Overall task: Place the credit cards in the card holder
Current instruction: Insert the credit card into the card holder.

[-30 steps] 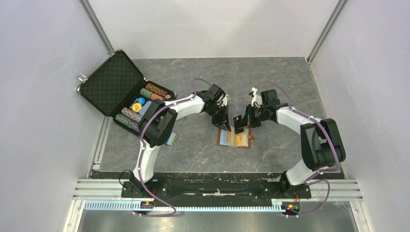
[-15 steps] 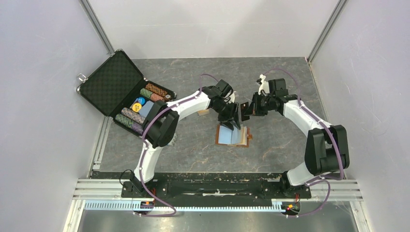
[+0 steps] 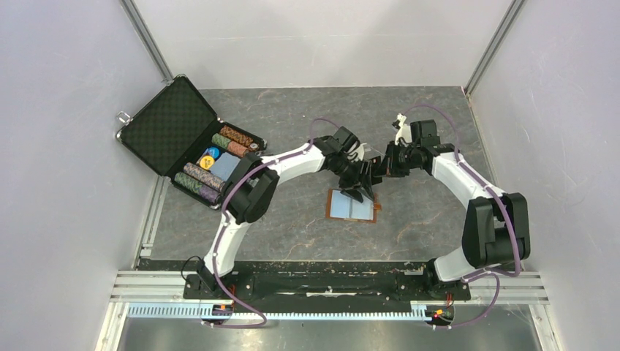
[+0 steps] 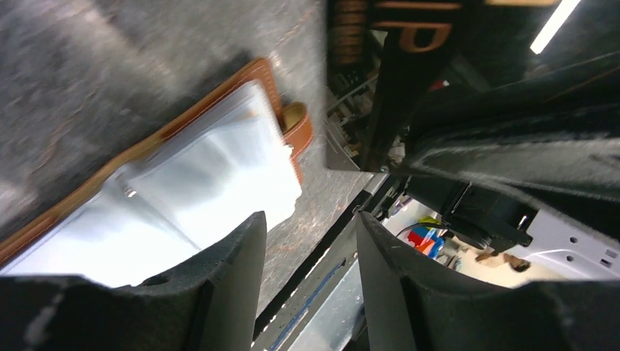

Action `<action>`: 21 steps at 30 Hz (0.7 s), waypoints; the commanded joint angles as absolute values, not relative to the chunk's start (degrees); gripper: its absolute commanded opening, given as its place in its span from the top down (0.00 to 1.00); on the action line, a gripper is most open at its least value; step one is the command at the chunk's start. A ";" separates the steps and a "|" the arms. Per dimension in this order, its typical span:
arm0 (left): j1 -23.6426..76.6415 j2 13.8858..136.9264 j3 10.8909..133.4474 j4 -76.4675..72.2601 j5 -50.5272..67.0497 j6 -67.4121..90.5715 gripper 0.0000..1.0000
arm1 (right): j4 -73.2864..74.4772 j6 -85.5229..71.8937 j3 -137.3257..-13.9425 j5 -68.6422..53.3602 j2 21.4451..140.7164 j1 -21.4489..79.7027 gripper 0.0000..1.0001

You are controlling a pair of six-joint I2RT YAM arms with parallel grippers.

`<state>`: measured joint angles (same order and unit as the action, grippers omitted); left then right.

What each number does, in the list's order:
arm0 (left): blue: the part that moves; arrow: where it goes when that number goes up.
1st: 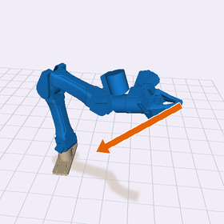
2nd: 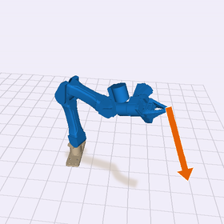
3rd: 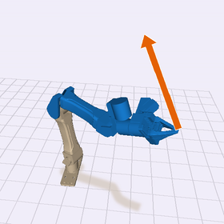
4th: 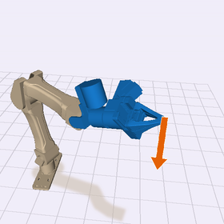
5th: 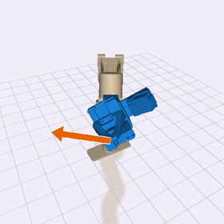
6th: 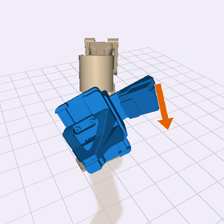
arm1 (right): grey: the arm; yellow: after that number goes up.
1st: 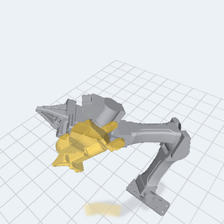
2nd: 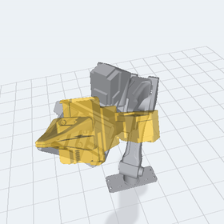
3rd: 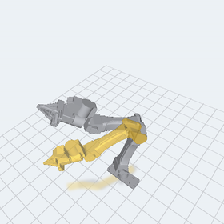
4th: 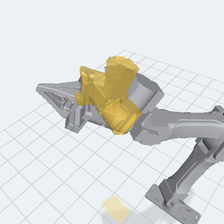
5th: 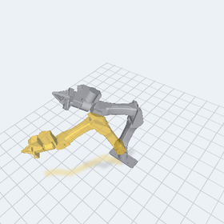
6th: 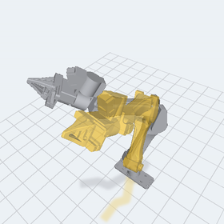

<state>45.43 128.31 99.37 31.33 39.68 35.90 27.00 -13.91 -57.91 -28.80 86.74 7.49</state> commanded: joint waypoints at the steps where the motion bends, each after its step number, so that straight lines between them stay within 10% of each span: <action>1: 41.63 119.90 91.54 20.94 40.67 40.85 0.45 | 24.16 -15.63 -55.77 -32.35 84.15 7.85 1.00; 21: 36.39 111.36 72.98 30.50 24.18 31.77 0.76 | 2.52 -33.51 -37.92 -39.29 84.64 14.87 1.00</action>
